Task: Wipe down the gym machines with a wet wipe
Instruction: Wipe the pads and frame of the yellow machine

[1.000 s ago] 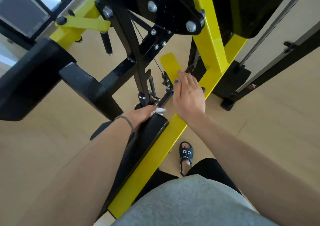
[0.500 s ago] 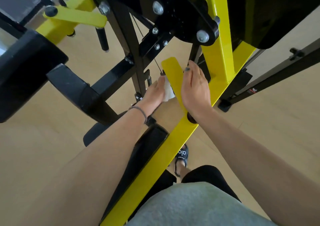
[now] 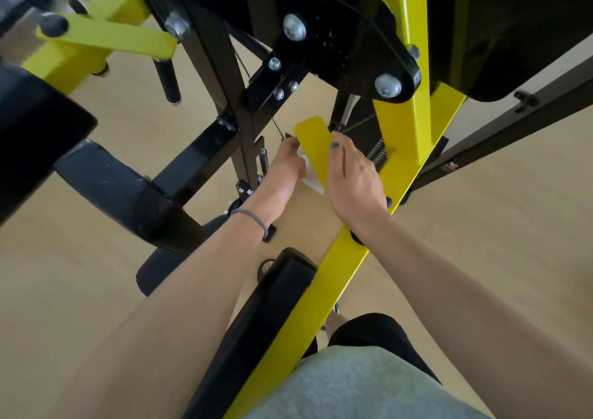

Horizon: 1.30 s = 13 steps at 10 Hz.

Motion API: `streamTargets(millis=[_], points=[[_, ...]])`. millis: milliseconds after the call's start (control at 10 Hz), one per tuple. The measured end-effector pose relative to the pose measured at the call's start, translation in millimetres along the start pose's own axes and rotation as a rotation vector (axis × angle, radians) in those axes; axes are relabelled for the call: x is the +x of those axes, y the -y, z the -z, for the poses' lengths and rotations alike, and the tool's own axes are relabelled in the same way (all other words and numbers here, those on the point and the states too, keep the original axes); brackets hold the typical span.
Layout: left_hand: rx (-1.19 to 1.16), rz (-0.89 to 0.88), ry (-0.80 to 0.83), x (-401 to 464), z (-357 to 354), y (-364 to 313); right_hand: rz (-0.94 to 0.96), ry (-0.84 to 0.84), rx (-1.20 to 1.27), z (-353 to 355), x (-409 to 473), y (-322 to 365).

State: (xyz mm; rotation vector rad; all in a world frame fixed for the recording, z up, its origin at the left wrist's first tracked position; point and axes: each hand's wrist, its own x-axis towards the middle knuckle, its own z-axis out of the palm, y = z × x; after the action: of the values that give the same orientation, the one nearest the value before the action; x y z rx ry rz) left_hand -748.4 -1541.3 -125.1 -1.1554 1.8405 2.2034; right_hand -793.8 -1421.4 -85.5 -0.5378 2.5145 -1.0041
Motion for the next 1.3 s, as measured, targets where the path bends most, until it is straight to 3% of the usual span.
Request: streamTargets(millis=[100, 200, 300, 400, 600, 800, 900, 1000, 1100, 1300], points=[[0.093, -0.178, 0.100, 9.0, 6.6, 7.8, -0.022, 0.039, -0.018, 0.9, 1.9, 1.4], [0.195, -0.220, 0.053, 21.9, 4.1, 9.6, -0.024, 0.032, -0.042, -0.6, 1.8, 2.5], [0.391, -0.295, -0.111, 30.6, -6.7, 11.1, -0.009, 0.024, -0.052, -1.9, 1.2, 2.9], [0.317, -0.365, -0.108, 34.6, -16.7, 13.5, 0.000, 0.039, -0.065, -1.6, 0.9, 3.0], [0.210, -0.298, -0.064, 42.5, -21.8, 24.2, 0.017, 0.031, -0.106, -5.9, 1.9, -0.1], [0.407, -0.177, 0.010, 50.0, -27.2, 47.5, 0.035, 0.027, -0.179, -8.4, 2.9, -2.4], [0.608, -0.265, 0.093, 56.9, -13.7, 67.5, 0.055, 0.012, -0.187, -10.5, 2.9, -3.0], [0.743, -0.205, 0.152, 62.0, -6.4, 78.4, 0.078, 0.021, -0.219, -12.5, 4.6, -5.0], [0.948, -0.005, 0.180, 54.9, 11.9, 77.6, 0.099, 0.016, -0.254, -13.4, 6.1, -6.3], [1.005, 0.037, 0.033, -6.6, 41.3, 48.3, 0.163, -0.039, -0.320, -11.9, 2.9, -6.2]])
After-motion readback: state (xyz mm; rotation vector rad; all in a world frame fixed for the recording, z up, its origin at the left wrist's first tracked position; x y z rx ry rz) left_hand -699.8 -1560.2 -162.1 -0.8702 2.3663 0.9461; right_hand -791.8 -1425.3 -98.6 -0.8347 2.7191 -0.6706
